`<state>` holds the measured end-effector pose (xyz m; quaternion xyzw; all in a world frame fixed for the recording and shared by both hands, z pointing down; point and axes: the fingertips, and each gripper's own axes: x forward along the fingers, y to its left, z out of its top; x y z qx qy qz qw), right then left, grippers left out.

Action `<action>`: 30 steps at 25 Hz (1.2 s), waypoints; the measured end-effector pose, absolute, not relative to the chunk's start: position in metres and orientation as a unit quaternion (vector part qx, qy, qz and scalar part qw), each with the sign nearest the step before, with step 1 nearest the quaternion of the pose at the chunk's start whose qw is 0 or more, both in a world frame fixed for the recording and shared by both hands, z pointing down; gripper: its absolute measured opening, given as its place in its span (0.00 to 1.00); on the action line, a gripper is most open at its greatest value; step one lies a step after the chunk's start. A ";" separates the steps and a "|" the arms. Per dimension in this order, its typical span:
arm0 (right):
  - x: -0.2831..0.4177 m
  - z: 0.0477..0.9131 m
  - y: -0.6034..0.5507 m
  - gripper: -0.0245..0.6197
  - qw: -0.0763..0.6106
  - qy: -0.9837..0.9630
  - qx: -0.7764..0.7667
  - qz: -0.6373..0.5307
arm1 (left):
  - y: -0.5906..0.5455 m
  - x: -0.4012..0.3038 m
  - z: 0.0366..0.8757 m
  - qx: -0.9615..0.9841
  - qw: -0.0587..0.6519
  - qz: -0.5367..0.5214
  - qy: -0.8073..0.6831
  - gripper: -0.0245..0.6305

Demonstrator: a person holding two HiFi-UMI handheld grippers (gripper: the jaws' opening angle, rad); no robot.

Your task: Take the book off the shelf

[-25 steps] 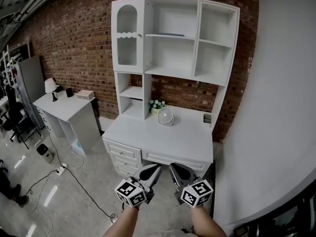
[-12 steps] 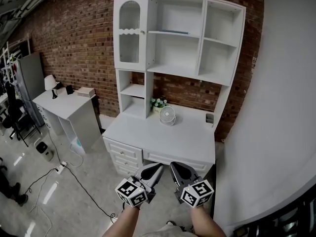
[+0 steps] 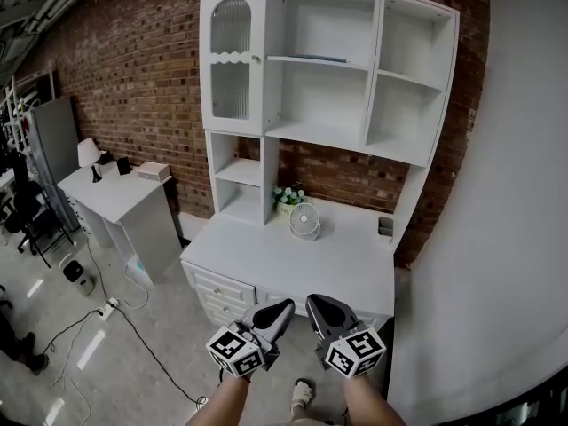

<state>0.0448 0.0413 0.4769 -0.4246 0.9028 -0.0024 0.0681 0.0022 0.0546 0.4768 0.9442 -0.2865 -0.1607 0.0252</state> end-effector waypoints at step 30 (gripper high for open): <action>0.115 0.424 -0.192 0.07 0.028 0.930 -0.365 0.017 | -0.182 0.077 0.415 0.948 0.015 -0.167 -0.269 0.05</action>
